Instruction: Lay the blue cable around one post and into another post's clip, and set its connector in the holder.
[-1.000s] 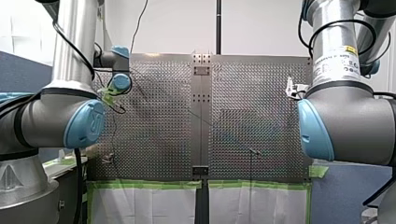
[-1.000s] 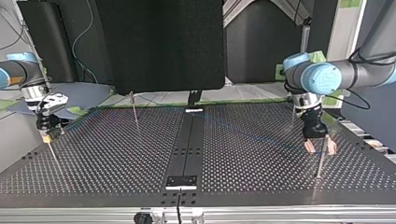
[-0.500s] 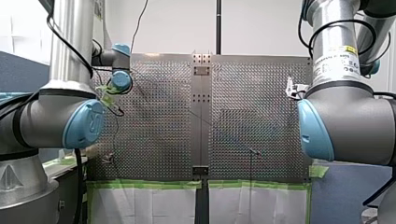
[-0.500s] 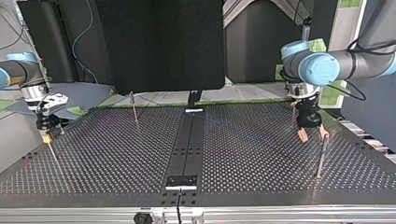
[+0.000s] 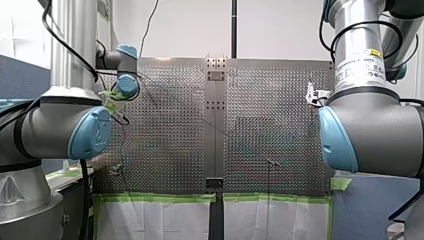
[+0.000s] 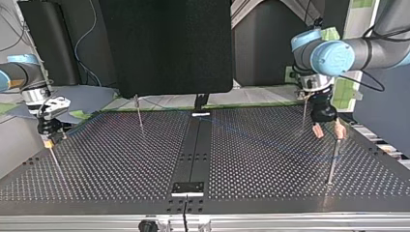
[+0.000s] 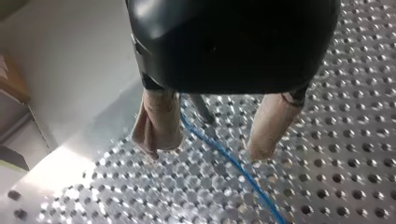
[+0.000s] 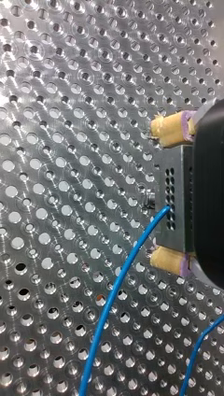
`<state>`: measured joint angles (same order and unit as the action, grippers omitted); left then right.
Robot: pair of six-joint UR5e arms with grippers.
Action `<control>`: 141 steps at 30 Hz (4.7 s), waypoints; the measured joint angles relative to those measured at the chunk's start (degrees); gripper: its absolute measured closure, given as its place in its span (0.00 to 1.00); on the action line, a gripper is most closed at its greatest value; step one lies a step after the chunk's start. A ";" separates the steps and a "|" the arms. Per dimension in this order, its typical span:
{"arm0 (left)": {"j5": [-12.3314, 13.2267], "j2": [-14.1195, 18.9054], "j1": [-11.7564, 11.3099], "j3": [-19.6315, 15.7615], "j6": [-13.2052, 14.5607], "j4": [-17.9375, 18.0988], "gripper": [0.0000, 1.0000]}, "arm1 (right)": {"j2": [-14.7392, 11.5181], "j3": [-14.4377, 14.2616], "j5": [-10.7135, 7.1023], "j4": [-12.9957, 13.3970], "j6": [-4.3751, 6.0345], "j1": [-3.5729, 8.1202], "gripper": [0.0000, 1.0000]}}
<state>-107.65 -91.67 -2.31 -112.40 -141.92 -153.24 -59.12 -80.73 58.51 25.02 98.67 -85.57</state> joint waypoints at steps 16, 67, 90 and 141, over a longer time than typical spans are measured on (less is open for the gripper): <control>4.66 7.40 0.53 -6.11 2.56 3.27 0.00 | 0.00 0.00 0.00 0.00 0.00 0.00 0.02; -12.39 -10.16 25.42 -13.73 28.22 20.88 0.00 | 0.00 0.00 0.00 0.00 0.00 0.00 0.02; -11.56 -18.34 36.02 -13.83 38.83 20.85 0.00 | 0.00 0.00 0.00 0.00 0.00 0.00 0.02; -31.66 -18.33 61.74 -18.11 43.53 32.28 0.00 | 0.00 0.00 0.00 0.00 0.00 0.00 0.02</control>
<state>-139.31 -110.01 59.43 -130.52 -98.38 -120.96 -59.12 -80.73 58.51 25.02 98.67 -85.57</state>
